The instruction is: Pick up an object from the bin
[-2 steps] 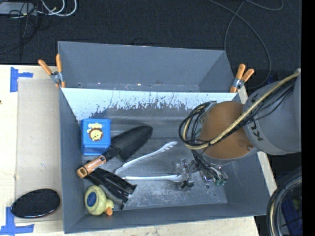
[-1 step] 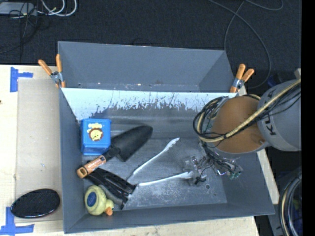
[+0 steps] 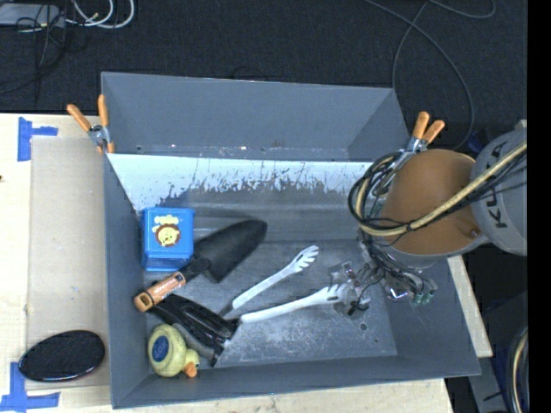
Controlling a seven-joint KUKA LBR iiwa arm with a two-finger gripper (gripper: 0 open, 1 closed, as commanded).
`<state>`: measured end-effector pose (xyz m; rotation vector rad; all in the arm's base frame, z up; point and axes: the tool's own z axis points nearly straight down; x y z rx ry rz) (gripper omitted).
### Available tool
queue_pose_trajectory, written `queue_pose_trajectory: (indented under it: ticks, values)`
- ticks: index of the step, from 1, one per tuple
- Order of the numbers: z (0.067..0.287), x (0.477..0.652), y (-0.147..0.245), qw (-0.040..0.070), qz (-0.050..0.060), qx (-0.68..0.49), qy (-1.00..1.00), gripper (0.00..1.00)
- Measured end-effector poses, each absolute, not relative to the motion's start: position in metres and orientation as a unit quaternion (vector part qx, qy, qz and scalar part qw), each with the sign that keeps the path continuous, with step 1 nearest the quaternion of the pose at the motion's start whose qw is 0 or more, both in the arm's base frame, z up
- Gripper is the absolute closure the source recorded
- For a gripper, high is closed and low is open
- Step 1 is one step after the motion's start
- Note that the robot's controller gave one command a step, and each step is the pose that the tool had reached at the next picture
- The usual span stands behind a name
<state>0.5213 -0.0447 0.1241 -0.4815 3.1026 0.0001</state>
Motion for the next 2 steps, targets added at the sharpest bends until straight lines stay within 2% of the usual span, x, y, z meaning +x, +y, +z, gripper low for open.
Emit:
queue_pose_trajectory:
  ticks: [1, 2]
  values:
    - [0.137, 0.525, -0.049, 0.007, -0.002, -0.154, 0.988, 1.00]
    - [0.119, 0.522, -0.051, 0.002, 0.000, -0.155, 0.988, 1.00]
